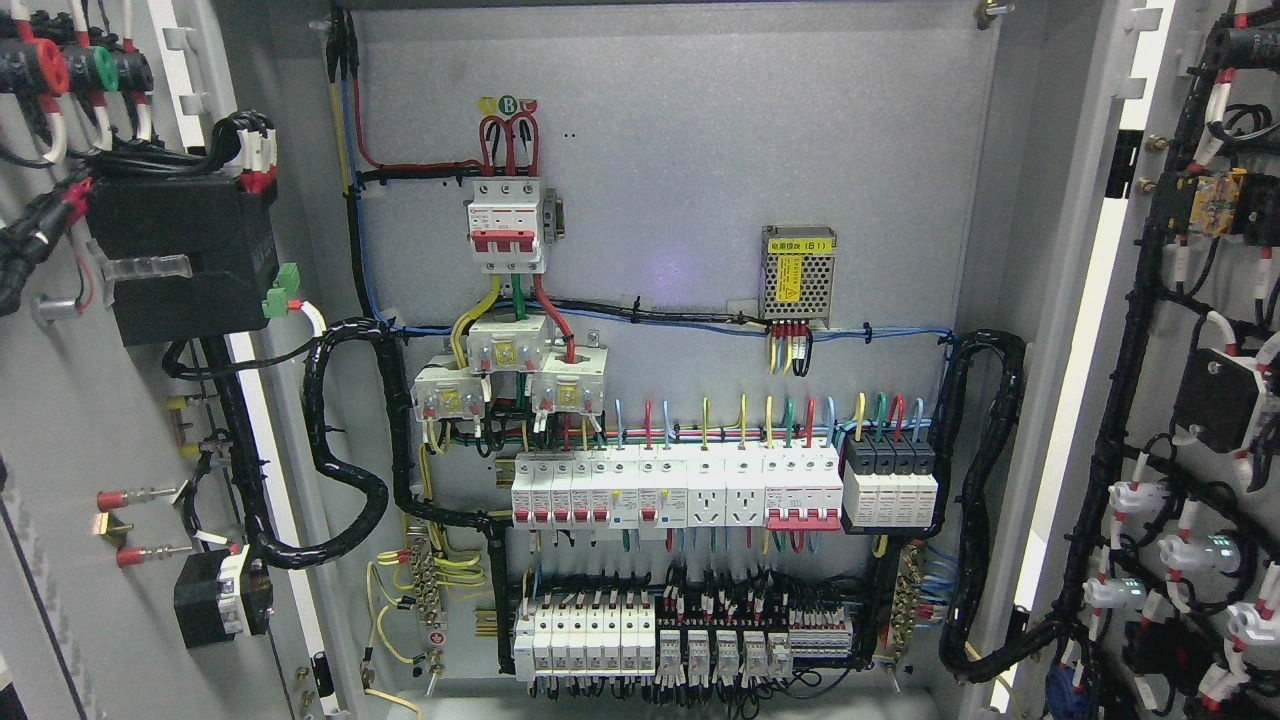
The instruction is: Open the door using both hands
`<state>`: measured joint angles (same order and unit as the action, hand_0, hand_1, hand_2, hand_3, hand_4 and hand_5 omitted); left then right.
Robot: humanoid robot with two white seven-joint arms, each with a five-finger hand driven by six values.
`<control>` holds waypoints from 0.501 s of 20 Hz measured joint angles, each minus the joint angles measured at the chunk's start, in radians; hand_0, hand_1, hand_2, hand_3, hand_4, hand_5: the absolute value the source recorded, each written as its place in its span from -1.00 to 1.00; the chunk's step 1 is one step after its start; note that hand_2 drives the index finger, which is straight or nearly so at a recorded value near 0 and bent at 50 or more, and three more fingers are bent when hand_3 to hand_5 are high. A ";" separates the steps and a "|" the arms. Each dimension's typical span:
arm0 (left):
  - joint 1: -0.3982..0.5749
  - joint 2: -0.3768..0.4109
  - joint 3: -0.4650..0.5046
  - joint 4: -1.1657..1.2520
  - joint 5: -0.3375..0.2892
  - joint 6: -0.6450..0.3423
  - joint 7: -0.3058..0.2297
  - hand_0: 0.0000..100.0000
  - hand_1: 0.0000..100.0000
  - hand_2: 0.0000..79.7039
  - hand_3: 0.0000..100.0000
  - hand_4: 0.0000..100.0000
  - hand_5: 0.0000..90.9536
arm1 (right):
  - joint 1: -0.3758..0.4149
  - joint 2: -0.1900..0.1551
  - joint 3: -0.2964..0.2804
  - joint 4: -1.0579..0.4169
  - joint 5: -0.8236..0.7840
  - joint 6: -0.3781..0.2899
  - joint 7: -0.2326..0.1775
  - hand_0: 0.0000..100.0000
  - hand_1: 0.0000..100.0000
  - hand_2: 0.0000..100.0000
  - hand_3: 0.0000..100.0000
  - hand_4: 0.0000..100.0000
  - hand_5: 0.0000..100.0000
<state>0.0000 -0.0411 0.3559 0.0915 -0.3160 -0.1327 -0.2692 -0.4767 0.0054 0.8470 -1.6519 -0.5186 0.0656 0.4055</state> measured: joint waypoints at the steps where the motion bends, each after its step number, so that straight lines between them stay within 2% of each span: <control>1: 0.000 0.000 0.000 0.000 0.000 0.000 0.000 -1.00 -1.00 -1.00 -1.00 -0.92 -1.00 | 0.009 0.000 -0.006 0.000 0.004 -0.001 -0.026 -1.00 -1.00 -1.00 -1.00 -1.00 -1.00; 4: 0.000 0.000 0.000 0.000 0.000 0.000 0.000 -1.00 -1.00 -1.00 -1.00 -0.91 -1.00 | 0.037 -0.002 -0.021 0.001 0.012 -0.008 -0.081 -1.00 -1.00 -1.00 -1.00 -1.00 -1.00; 10: 0.000 0.000 0.000 0.000 0.000 0.000 0.000 -1.00 -1.00 -1.00 -1.00 -0.91 -1.00 | 0.117 -0.003 -0.059 0.000 0.030 -0.055 -0.106 -1.00 -1.00 -1.00 -1.00 -1.00 -1.00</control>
<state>0.0000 -0.0410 0.3559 0.0913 -0.3160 -0.1327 -0.2692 -0.3598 0.0021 0.7876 -1.6518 -0.4885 0.0110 0.2996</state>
